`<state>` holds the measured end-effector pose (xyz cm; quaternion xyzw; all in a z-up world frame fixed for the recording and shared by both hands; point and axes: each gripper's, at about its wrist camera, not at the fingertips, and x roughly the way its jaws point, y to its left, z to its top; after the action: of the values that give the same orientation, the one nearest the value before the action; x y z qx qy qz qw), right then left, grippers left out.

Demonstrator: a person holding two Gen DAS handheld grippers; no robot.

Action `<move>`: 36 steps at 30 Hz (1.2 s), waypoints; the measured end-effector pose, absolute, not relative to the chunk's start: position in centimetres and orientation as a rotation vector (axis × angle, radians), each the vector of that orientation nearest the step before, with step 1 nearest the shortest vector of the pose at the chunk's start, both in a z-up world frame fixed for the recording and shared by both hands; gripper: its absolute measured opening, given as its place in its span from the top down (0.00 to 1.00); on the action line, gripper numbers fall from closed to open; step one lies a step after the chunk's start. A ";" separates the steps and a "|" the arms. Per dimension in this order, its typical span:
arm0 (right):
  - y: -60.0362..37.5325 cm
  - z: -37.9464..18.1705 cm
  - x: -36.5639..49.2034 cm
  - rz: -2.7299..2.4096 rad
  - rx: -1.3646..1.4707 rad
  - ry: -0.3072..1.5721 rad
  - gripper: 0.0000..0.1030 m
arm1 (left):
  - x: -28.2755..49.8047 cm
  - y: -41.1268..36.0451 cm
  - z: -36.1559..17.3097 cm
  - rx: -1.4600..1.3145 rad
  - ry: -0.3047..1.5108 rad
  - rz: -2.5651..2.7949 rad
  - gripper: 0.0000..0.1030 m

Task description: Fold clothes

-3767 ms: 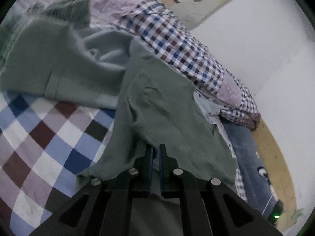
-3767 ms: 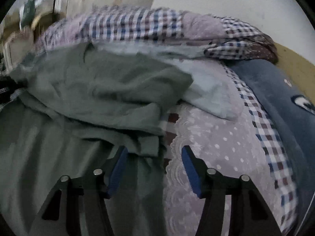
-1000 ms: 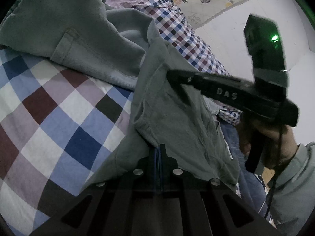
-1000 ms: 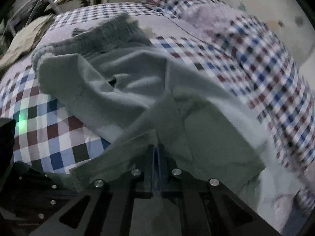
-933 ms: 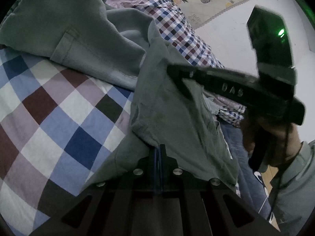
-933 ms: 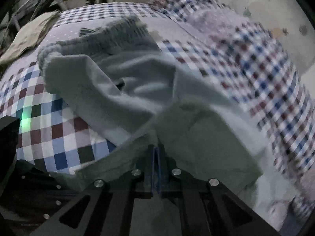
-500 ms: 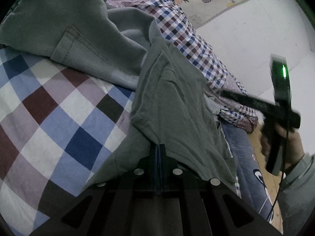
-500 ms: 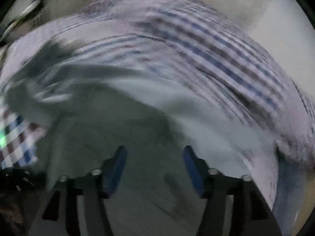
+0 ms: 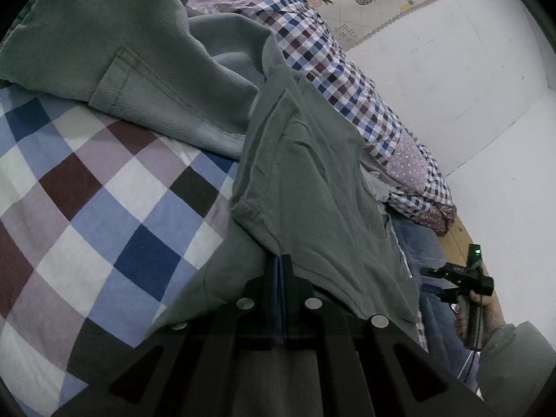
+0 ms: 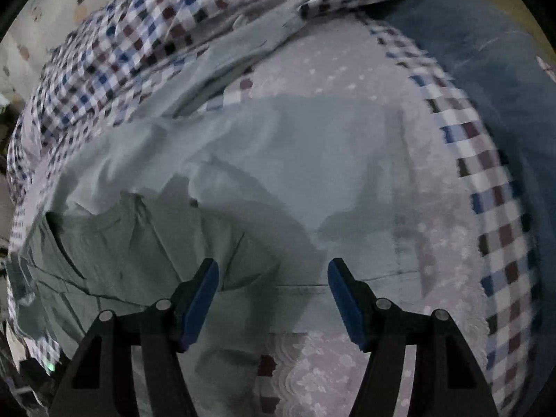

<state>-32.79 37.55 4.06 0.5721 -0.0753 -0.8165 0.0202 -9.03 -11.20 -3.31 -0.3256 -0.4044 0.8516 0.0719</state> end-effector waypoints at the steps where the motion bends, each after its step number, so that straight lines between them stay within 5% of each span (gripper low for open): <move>1: 37.0 3.6 -33.0 -2.520 1.774 -0.199 0.33 | -9.0 -11.2 -3.3 -0.978 -1.216 2.560 0.98; 4: 35.7 2.7 -33.1 -2.497 1.760 -0.097 0.36 | -9.0 -11.3 -3.4 -0.979 -1.215 2.560 0.98; 6: 35.1 2.5 -33.2 -2.497 1.755 -0.053 0.57 | -9.1 -11.2 -3.4 -0.979 -1.215 2.561 0.98; 8: 34.7 2.7 -33.1 -2.525 1.746 0.013 1.00 | -9.1 -11.2 -3.4 -0.980 -1.215 2.562 0.98; 17: 32.0 5.7 -32.4 -2.957 1.525 0.625 1.00 | -9.3 -11.2 -3.4 -0.985 -1.214 2.568 0.98; 22: 33.9 5.6 -31.3 -2.975 1.580 0.343 0.95 | -9.3 -11.3 -3.4 -0.990 -1.212 2.568 0.98; 24: 34.7 5.8 -30.0 -2.953 1.556 0.182 0.83 | -9.3 -11.3 -3.4 -0.992 -1.212 2.568 0.98; 26: 35.6 5.7 -28.1 -2.924 1.513 0.016 0.59 | -9.2 -11.3 -3.4 -0.994 -1.213 2.567 0.98; 32: 37.6 3.3 -21.5 -2.728 1.467 -0.359 0.56 | -9.1 -11.4 -3.3 -0.994 -1.216 2.565 0.98; 36: 38.5 2.1 -20.8 -2.710 1.464 -0.405 0.56 | -9.0 -11.4 -3.4 -0.992 -1.217 2.566 0.98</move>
<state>-20.79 38.46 2.10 0.4712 -0.1305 -0.8721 0.0173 -9.03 -11.42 -3.37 -0.3291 -0.4035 0.8511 0.0666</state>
